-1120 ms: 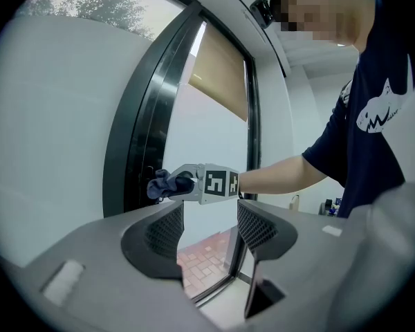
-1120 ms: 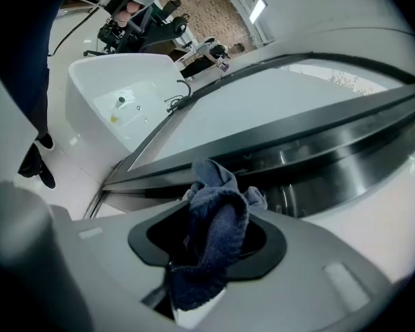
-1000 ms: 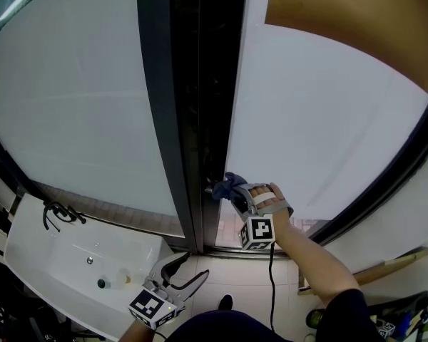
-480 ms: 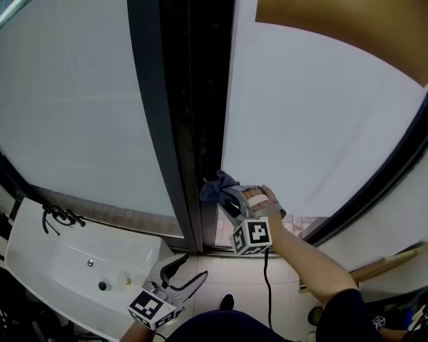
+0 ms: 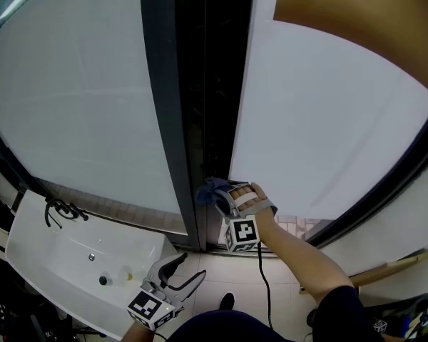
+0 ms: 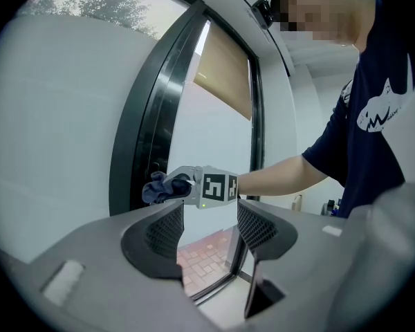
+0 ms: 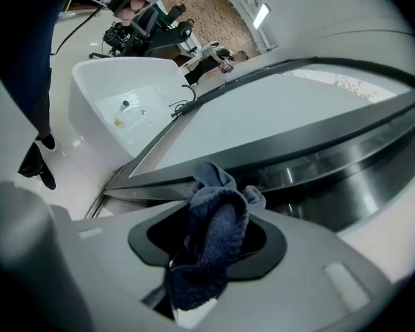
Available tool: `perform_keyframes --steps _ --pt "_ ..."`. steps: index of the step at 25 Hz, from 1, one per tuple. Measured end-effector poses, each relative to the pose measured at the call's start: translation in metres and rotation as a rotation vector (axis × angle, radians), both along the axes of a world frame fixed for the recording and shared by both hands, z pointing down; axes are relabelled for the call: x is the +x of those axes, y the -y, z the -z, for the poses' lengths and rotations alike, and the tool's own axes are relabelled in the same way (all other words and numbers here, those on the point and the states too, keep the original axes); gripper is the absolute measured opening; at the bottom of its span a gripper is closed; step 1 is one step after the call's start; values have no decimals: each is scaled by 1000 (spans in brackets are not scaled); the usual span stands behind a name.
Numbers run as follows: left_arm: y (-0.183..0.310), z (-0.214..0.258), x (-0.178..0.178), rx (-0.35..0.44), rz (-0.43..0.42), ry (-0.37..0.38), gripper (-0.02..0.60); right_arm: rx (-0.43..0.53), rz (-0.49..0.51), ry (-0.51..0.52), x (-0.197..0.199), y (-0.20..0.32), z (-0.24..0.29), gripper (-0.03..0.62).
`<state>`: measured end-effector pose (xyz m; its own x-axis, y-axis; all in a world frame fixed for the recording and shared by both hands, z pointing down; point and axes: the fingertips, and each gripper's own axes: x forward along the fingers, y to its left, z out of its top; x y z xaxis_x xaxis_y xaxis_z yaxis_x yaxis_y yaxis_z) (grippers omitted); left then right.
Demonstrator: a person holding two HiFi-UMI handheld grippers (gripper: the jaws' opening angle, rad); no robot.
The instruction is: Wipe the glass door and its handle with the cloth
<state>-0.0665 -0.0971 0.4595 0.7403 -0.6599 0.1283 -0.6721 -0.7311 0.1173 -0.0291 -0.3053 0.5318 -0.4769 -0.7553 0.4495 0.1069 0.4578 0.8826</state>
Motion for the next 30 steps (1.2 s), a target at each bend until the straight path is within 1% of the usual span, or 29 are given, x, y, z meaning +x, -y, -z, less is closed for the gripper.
perform_keyframes --steps 7,11,13,14,15,16,19,21,22,23,25,27,30 --pt "8 5 3 17 -27 -23 238 -17 -95 -3 63 -2 -9 164" --pt "8 2 10 15 -52 -20 238 -13 -147 10 80 -1 -9 164" --pt "7 4 12 16 -58 -19 238 -34 -188 52 87 -3 -12 164" --pt "6 6 13 18 -60 -21 238 -70 -218 98 91 -4 -15 164" --pt "6 6 13 18 -60 -22 238 -132 -255 168 94 -5 -20 164" --pt "6 6 13 15 -59 -19 238 -217 -293 263 96 -6 -27 164" --pt "5 2 9 9 -52 -10 238 -512 -387 630 92 -6 -43 164" --pt "6 2 6 9 -40 -18 238 -664 -412 863 81 1 -45 164" --pt "7 2 5 5 -34 -15 238 -719 -421 955 74 6 -43 164" --pt "8 2 5 -1 -28 -7 238 -761 -425 1029 66 12 -40 164" --pt "10 3 5 -5 -16 7 238 -806 -416 1137 50 26 -30 164" --pt "12 3 7 1 -12 -5 238 -821 -396 1208 37 42 -18 164" --pt "16 -2 5 -10 11 -1 238 -836 -352 1285 18 60 -5 164"
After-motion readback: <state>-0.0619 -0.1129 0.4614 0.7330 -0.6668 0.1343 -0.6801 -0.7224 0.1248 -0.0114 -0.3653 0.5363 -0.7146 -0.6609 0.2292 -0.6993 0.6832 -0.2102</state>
